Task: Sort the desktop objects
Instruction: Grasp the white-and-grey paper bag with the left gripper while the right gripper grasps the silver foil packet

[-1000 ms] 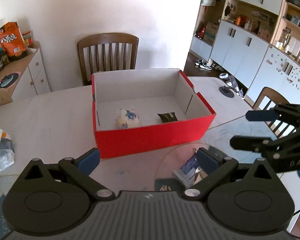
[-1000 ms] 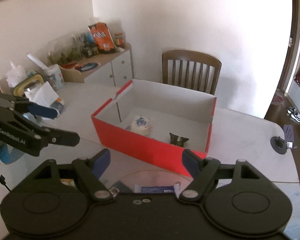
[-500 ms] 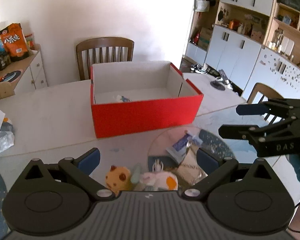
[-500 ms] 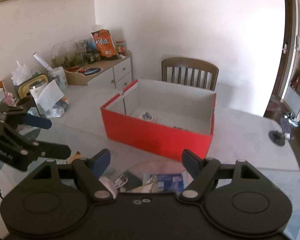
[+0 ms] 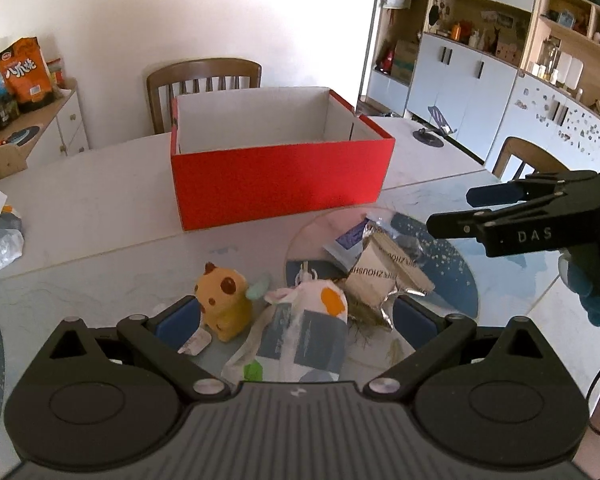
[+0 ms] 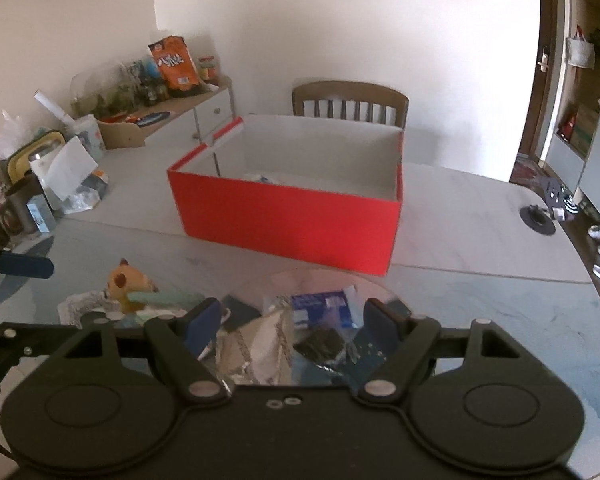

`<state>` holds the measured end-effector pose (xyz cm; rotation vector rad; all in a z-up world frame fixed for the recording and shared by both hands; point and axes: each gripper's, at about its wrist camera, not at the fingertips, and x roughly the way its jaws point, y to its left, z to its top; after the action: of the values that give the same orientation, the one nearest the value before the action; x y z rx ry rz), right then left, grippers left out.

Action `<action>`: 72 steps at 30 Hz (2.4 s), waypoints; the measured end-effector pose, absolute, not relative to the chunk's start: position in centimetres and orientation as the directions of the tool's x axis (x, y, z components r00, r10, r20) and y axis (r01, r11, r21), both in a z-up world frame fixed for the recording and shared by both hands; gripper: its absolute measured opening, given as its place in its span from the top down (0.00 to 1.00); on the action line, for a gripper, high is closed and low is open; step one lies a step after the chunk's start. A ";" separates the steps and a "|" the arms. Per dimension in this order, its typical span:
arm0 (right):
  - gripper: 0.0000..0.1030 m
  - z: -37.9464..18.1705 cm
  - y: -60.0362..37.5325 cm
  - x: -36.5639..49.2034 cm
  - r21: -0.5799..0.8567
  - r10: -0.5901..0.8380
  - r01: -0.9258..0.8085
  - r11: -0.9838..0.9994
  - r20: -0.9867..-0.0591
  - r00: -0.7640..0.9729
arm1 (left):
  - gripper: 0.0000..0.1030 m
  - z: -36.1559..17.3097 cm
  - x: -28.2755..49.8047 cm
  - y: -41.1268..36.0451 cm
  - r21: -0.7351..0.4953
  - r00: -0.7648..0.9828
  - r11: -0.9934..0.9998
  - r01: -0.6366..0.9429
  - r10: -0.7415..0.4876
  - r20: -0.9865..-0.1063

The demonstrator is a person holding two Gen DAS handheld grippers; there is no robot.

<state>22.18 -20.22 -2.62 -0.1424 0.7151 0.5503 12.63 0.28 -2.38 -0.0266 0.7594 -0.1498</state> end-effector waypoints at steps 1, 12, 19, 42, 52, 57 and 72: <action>0.24 -2.8 -20.3 22.2 0.059 0.425 -0.521 0.851 -0.659 0.620 | 0.00 -2.6 12.6 0.2 -0.081 0.713 0.988 0.127 -0.148 -0.686; 0.24 -4.7 -19.7 22.1 0.060 0.430 -0.544 0.837 -0.689 0.584 | 0.00 -5.6 12.8 -0.2 -0.085 0.674 0.987 0.136 -0.155 -0.722; 0.24 -6.3 -18.5 21.9 0.045 0.426 -0.570 0.820 -0.713 0.557 | 0.00 -7.6 13.5 -0.5 -0.088 0.650 0.986 0.139 -0.158 -0.743; 0.26 -10.2 -14.9 22.3 -0.028 0.383 -0.622 0.783 -0.767 0.515 | 0.08 -10.8 15.0 -0.7 -0.056 0.644 0.989 0.137 -0.132 -0.754; 0.28 -10.2 -14.8 22.4 -0.029 0.379 -0.613 0.790 -0.763 0.524 | 0.28 -10.8 15.0 -1.0 -0.057 0.631 0.987 0.150 -0.140 -0.763; 0.29 -10.2 -14.7 22.4 -0.037 0.373 -0.616 0.787 -0.766 0.523 | 0.36 -10.6 14.9 -1.4 -0.044 0.627 0.986 0.163 -0.138 -0.767; 0.55 -9.7 -15.1 22.2 -0.024 0.375 -0.610 0.792 -0.768 0.518 | 0.60 -9.6 14.9 -1.9 -0.039 0.621 0.986 0.161 -0.132 -0.773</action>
<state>22.24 -15.11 -9.74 -0.3092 0.8363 0.6021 14.86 -1.93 -9.63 0.0357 0.8849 -0.1685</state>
